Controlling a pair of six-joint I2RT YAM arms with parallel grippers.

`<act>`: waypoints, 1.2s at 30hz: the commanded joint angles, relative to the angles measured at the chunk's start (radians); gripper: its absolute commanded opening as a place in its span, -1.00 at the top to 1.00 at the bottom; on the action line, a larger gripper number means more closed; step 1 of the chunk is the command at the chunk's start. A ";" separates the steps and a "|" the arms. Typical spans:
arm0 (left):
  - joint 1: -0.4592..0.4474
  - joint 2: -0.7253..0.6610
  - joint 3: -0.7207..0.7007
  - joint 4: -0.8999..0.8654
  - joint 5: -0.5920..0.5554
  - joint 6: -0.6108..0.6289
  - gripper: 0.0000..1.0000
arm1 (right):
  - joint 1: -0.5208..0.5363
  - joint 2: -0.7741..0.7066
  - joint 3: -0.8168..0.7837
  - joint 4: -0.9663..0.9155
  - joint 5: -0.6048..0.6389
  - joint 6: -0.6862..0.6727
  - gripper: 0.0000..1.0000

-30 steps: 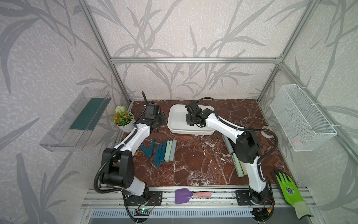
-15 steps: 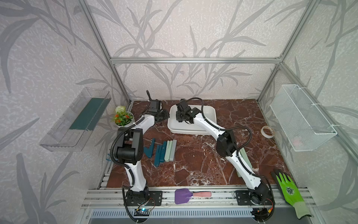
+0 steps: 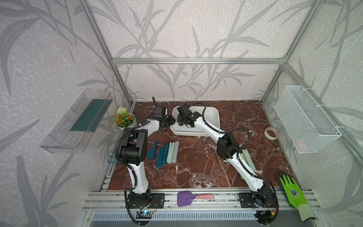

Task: Put the pruning pliers into the storage box
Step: Place the pruning pliers in the storage box.

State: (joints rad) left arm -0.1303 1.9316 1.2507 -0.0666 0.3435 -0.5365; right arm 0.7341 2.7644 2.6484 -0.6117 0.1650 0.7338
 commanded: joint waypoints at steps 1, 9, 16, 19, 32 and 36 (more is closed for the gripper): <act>-0.005 -0.024 -0.010 0.005 0.017 -0.005 0.29 | 0.007 0.032 -0.002 0.059 -0.005 0.060 0.55; -0.002 -0.034 -0.028 0.005 0.005 0.004 0.30 | 0.007 0.068 0.031 0.078 0.001 0.066 0.46; 0.005 -0.051 -0.035 -0.004 -0.004 0.012 0.30 | -0.003 0.057 0.038 0.095 -0.011 0.061 0.15; 0.008 -0.058 -0.039 -0.002 -0.003 0.013 0.30 | -0.010 0.036 0.026 0.102 -0.010 0.061 0.06; 0.008 -0.107 -0.024 -0.053 -0.035 0.060 0.31 | -0.063 -0.353 -0.190 0.090 -0.017 -0.220 0.04; 0.008 -0.105 -0.015 -0.063 -0.042 0.077 0.32 | -0.090 -0.639 -0.525 0.106 -0.005 -0.355 0.09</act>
State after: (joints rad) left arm -0.1280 1.8545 1.2201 -0.1020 0.3210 -0.4854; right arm 0.6586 2.2993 2.2547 -0.5190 0.1486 0.5194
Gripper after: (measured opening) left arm 0.340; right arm 0.457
